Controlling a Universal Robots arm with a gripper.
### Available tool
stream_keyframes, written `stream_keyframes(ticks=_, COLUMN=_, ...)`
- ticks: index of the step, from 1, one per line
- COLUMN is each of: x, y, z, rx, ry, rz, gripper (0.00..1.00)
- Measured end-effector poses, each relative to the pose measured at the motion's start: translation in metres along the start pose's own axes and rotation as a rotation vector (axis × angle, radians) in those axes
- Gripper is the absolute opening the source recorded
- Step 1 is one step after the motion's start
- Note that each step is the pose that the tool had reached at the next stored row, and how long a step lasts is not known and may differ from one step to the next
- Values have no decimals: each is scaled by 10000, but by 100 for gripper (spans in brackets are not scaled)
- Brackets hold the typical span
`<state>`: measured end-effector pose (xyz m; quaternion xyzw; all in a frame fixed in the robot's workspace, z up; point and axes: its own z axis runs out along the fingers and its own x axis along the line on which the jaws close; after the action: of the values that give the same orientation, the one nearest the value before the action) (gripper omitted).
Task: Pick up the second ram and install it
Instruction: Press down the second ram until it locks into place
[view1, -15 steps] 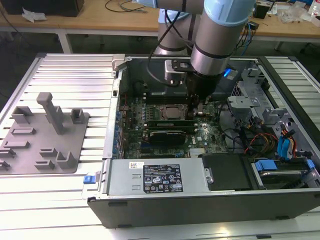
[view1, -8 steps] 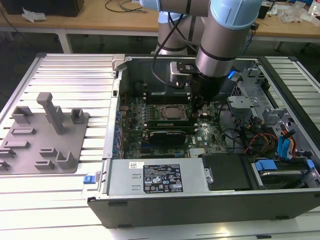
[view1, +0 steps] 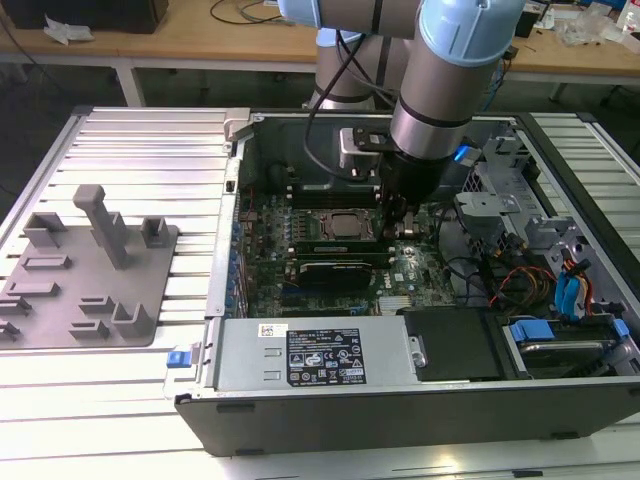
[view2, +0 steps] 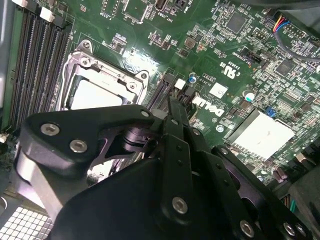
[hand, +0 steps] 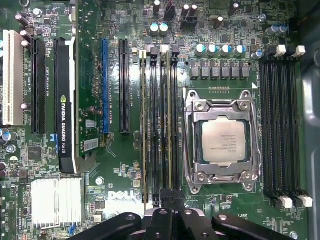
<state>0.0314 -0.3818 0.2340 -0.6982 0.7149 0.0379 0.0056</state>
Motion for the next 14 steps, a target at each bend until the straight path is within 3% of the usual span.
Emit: stream_keyframes(ticks=14, x=2, y=-3, z=49, rx=2, ry=-4, rz=-1, gripper=8)
